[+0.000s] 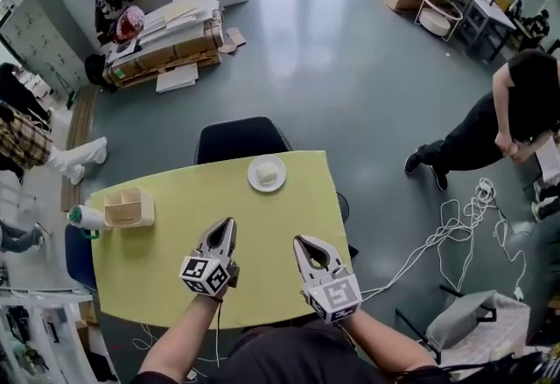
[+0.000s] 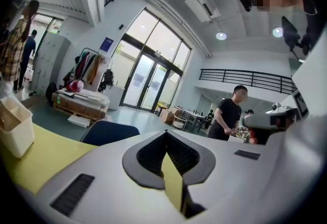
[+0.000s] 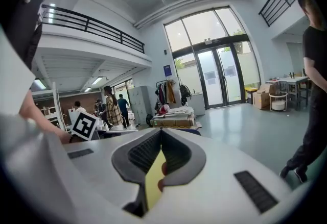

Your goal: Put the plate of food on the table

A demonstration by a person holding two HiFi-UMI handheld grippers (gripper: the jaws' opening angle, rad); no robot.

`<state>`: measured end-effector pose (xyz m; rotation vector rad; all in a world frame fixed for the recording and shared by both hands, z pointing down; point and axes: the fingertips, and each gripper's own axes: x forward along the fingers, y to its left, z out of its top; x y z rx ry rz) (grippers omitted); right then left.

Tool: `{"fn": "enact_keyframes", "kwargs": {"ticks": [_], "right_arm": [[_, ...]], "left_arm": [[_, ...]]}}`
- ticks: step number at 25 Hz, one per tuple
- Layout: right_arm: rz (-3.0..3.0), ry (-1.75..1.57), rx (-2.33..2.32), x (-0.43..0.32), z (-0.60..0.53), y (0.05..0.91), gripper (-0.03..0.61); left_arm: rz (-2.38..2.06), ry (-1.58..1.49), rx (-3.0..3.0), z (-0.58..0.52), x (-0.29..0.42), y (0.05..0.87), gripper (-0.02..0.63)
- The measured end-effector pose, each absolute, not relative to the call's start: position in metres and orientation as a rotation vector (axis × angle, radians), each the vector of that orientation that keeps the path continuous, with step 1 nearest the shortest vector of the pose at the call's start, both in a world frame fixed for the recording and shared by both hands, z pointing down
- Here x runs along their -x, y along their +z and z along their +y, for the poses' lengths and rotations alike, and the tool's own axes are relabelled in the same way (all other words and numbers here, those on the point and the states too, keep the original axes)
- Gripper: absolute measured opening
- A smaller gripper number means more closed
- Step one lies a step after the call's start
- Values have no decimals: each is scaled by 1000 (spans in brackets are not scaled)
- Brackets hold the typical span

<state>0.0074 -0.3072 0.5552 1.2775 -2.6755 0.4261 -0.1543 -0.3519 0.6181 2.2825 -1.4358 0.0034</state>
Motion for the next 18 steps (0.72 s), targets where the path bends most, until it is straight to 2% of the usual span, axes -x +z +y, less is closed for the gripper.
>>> {"fn": "enact_keyframes", "kwargs": {"ticks": [8, 18], "right_arm": [[-2737, 389, -1205, 10, -278, 524, 12], [-2735, 366, -1150, 14, -252, 507, 12]], "left_arm": [[-1367, -56, -2449, -276, 138, 538, 9], [-1357, -137, -2430, -236, 133, 514, 9]]}}
